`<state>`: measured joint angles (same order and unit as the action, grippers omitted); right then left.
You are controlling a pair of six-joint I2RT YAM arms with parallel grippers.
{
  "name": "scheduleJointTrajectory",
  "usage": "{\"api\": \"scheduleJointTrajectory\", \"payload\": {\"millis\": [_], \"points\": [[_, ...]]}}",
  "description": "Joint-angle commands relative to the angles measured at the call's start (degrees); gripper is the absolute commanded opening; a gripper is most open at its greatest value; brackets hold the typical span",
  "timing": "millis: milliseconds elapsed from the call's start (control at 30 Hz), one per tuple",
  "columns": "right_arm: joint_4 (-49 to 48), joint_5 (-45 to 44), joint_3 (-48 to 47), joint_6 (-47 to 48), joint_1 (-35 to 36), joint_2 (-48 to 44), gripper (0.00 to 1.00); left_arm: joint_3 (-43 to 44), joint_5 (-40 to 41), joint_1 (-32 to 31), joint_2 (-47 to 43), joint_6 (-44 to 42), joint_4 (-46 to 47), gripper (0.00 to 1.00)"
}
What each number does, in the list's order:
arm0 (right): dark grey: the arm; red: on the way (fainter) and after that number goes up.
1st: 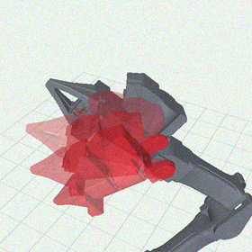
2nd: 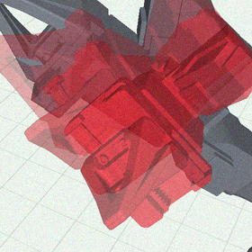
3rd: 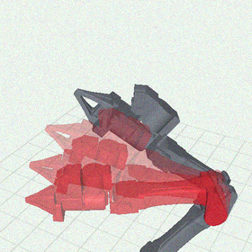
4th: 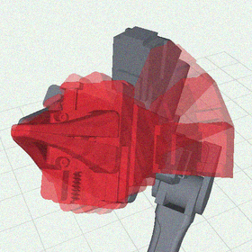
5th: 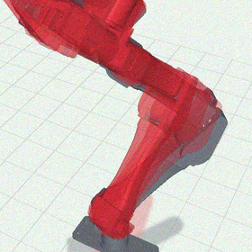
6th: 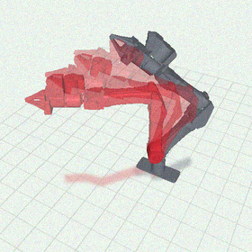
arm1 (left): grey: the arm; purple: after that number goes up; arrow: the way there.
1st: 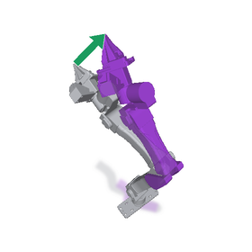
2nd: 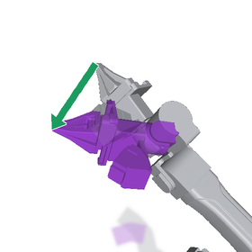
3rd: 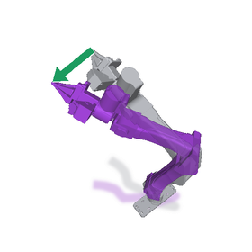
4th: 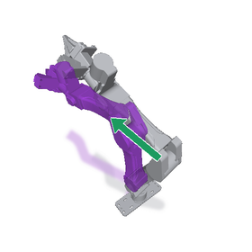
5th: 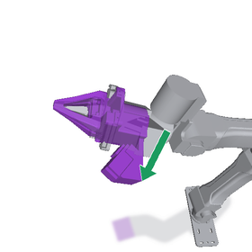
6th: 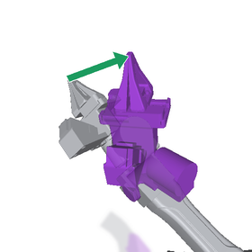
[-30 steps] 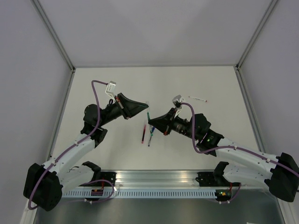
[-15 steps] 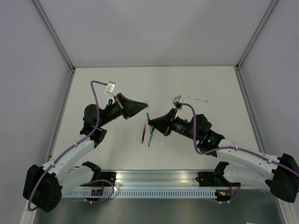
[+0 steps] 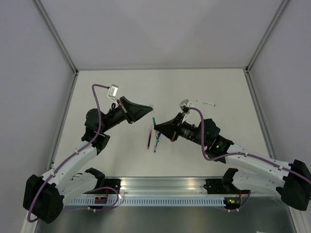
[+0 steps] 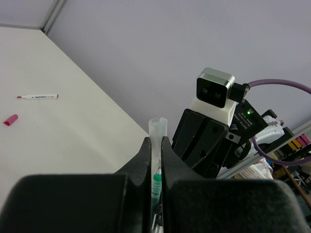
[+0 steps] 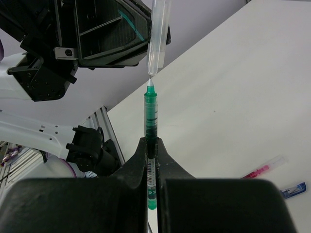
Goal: Insert the pens into the pen caps
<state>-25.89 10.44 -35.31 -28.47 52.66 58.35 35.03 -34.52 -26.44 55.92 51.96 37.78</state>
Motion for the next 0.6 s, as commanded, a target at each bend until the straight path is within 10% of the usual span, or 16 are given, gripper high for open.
{"api": "scheduleJointTrajectory", "payload": {"millis": [0,567], "points": [[-1.7,0.0,-2.3,0.0,0.3,-0.1,0.00,1.7,0.4,-0.1,-1.5,-1.7,0.7,0.02],[-2.9,-0.6,-3.0,-1.0,0.3,0.3,0.00,0.0,-1.0,-0.1,-1.9,-0.8,2.9,0.02]]}}
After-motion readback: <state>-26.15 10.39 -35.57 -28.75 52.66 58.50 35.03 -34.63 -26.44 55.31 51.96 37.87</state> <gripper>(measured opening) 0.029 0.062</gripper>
